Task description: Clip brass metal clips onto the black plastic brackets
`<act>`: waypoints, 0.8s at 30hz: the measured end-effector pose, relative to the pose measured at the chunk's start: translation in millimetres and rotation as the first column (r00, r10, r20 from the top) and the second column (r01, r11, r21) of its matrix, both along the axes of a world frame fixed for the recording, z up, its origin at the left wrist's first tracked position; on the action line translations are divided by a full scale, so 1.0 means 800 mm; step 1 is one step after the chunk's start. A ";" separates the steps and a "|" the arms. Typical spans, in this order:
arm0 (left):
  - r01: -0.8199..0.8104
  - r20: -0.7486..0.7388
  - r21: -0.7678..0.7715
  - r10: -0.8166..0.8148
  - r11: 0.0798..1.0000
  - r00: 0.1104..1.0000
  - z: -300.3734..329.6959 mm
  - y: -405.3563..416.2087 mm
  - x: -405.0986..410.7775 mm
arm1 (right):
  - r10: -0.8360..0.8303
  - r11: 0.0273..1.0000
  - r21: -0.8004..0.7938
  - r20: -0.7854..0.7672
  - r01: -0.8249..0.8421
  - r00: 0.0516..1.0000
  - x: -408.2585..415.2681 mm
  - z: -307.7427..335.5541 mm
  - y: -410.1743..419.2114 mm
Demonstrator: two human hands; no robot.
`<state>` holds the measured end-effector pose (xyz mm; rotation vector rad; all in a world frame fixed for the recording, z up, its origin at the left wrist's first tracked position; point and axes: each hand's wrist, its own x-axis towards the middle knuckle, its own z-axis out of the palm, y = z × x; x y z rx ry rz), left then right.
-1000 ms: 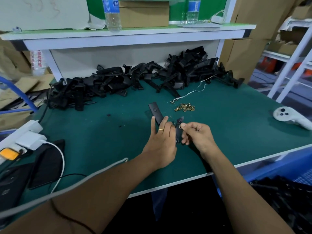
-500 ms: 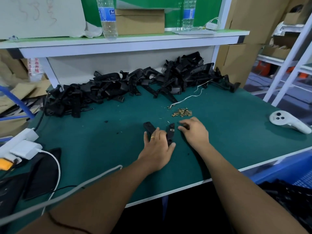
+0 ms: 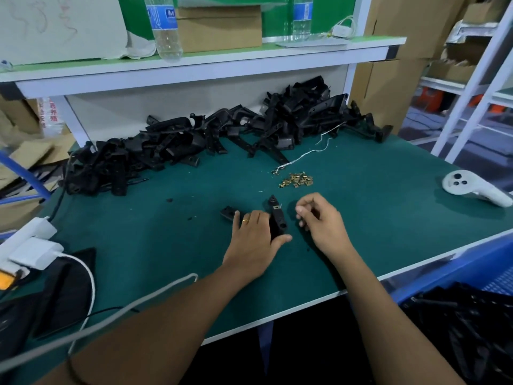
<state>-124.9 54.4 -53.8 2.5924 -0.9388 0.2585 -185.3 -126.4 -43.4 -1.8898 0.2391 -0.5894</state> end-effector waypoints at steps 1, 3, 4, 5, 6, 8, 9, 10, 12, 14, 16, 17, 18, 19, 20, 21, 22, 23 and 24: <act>-0.008 0.004 -0.009 0.008 1.000 1.000 -0.001 0.000 0.001 | 0.016 0.999 0.031 0.011 -0.017 1.000 -0.003 -0.002 0.005; -0.018 0.003 -0.021 0.018 1.000 1.000 0.000 0.000 0.003 | 0.059 0.995 0.076 0.027 -0.061 0.998 -0.005 -0.005 0.013; -0.022 -0.001 -0.025 0.022 0.999 1.000 0.001 0.000 0.003 | 0.078 0.993 0.089 0.024 -0.079 0.997 -0.005 -0.006 0.015; -0.024 -0.006 -0.026 0.024 0.999 1.000 0.001 0.000 0.003 | 0.088 0.991 0.104 0.015 -0.089 0.996 -0.005 -0.007 0.016; -0.020 -0.007 -0.029 0.020 0.999 1.000 0.001 0.001 0.003 | 0.097 0.987 0.129 0.007 -0.097 0.995 -0.005 -0.007 0.016; 0.001 0.011 -0.045 -0.001 0.999 1.000 0.002 0.001 0.000 | 0.131 0.973 0.192 0.004 -0.129 0.991 -0.005 -0.004 0.015; 0.015 0.022 -0.057 -0.014 0.998 1.000 0.004 0.002 -0.001 | 0.156 0.961 0.230 0.012 -0.154 0.988 -0.006 -0.003 0.015; 0.026 0.028 -0.066 -0.024 0.997 0.999 0.006 0.002 -0.002 | 0.184 0.946 0.269 0.022 -0.183 0.983 -0.007 -0.001 0.015; 0.038 0.045 -0.079 -0.034 0.996 0.998 0.009 0.004 -0.005 | 0.223 0.922 0.317 0.030 -0.221 0.974 -0.009 0.001 0.017; 0.043 0.076 -0.079 -0.037 0.996 0.996 0.009 0.005 -0.007 | 0.239 0.923 0.309 0.012 -0.231 0.971 -0.009 0.002 0.019; 0.052 0.098 -0.075 -0.045 0.996 0.994 0.008 0.006 -0.007 | 0.254 0.923 0.303 -0.013 -0.238 0.967 -0.009 0.003 0.018; 0.058 0.113 -0.078 -0.050 0.995 0.992 0.007 0.006 -0.007 | 0.261 0.923 0.299 -0.022 -0.243 0.965 -0.009 0.004 0.017; 0.061 0.124 -0.081 -0.050 0.995 0.991 0.006 0.006 -0.007 | 0.268 0.926 0.285 -0.032 -0.248 0.963 -0.010 0.005 0.017; 0.055 0.126 -0.084 -0.044 0.995 0.991 0.005 0.007 -0.007 | 0.275 0.933 0.256 -0.048 -0.254 0.960 -0.011 0.004 0.017; 0.043 0.120 -0.085 -0.033 0.995 0.992 0.006 0.007 -0.007 | 0.277 0.940 0.222 -0.064 -0.257 0.959 -0.011 0.004 0.017; 0.034 0.118 -0.085 -0.024 0.996 0.993 0.006 0.008 -0.007 | 0.277 0.946 0.197 -0.076 -0.258 0.958 -0.012 0.003 0.017; 0.033 0.127 -0.084 -0.022 0.996 0.992 0.006 0.009 -0.008 | 0.275 0.948 0.190 -0.080 -0.256 0.958 -0.012 0.003 0.018; 0.039 0.146 -0.082 -0.027 0.996 0.989 0.007 0.009 -0.008 | 0.273 0.947 0.197 -0.082 -0.253 0.959 -0.012 0.003 0.018; 0.048 0.168 -0.080 -0.034 0.996 0.985 0.007 0.010 -0.008 | 0.272 0.945 0.212 -0.084 -0.250 0.958 -0.012 0.004 0.019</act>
